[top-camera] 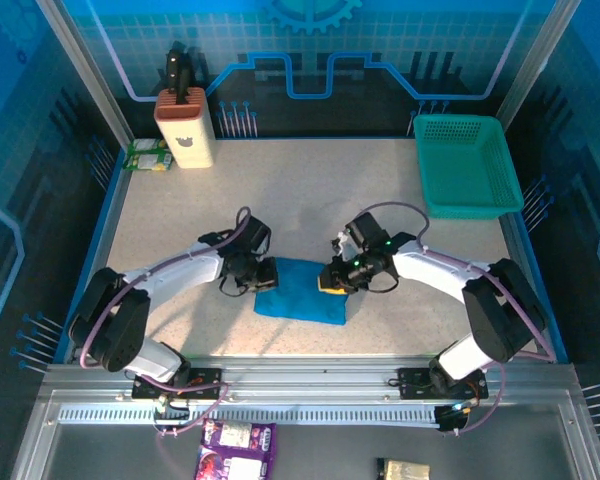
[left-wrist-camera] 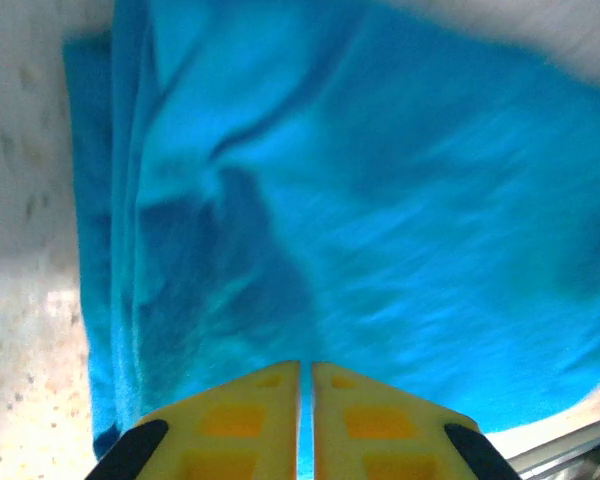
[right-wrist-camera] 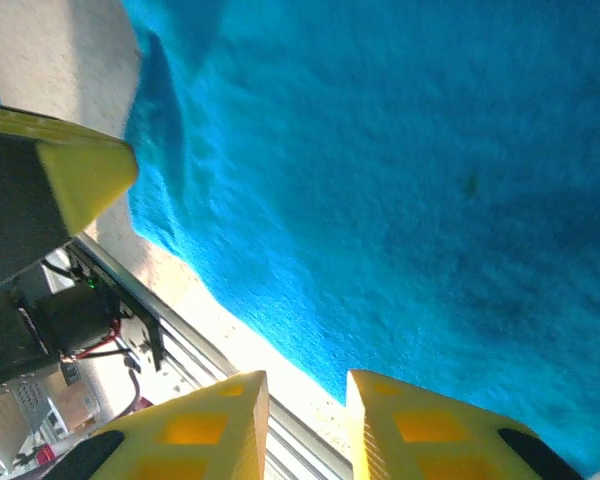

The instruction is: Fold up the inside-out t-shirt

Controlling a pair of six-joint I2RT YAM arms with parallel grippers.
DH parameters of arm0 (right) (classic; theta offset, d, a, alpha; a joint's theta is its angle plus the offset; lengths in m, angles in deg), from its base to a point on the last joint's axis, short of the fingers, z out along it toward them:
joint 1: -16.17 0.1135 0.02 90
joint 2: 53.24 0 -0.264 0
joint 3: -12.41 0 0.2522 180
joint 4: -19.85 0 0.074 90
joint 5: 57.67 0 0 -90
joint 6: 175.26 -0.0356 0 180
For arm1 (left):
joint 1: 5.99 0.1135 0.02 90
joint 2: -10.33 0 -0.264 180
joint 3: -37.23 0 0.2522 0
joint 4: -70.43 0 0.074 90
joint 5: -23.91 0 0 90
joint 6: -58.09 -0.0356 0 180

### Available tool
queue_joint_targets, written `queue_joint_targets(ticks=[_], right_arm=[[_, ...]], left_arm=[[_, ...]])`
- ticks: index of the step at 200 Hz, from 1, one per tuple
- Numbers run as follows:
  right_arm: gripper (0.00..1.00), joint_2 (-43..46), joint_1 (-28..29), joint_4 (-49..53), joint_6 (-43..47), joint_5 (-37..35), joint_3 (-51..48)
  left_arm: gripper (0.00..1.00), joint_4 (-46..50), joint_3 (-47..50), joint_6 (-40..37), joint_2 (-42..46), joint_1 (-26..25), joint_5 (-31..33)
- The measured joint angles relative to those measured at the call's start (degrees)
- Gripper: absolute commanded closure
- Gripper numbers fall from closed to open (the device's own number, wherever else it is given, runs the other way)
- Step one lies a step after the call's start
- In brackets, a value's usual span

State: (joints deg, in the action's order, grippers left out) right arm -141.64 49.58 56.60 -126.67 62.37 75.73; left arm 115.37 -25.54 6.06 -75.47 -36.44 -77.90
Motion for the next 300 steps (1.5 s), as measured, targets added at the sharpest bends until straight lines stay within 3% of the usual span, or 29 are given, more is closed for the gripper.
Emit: queue_joint_targets(ticks=[51,105,139,237,300], right_arm=[[0.67,-4.8,0.3,2.6,-0.2,-4.2,-1.3],[0.43,1.1,-1.4,8.3,0.0,-12.0,3.3],[0.38,0.9,-2.3,11.6,-0.1,-17.3,4.3],[0.39,-8.3,-2.2,7.3,-2.6,-17.6,5.5],[0.53,-9.7,-1.4,5.4,-3.6,-16.0,6.8]], left_arm=[[0.90,-0.3,4.2,0.7,-2.1,0.0,0.0],[0.90,-1.1,4.8,1.0,-1.7,0.2,-0.1],[0.90,-1.5,5.2,1.1,-1.5,0.2,-0.1],[0.90,-2.4,6.0,1.9,-0.9,0.3,-0.3],[0.89,-2.8,6.3,2.4,-0.7,0.6,-0.6]])
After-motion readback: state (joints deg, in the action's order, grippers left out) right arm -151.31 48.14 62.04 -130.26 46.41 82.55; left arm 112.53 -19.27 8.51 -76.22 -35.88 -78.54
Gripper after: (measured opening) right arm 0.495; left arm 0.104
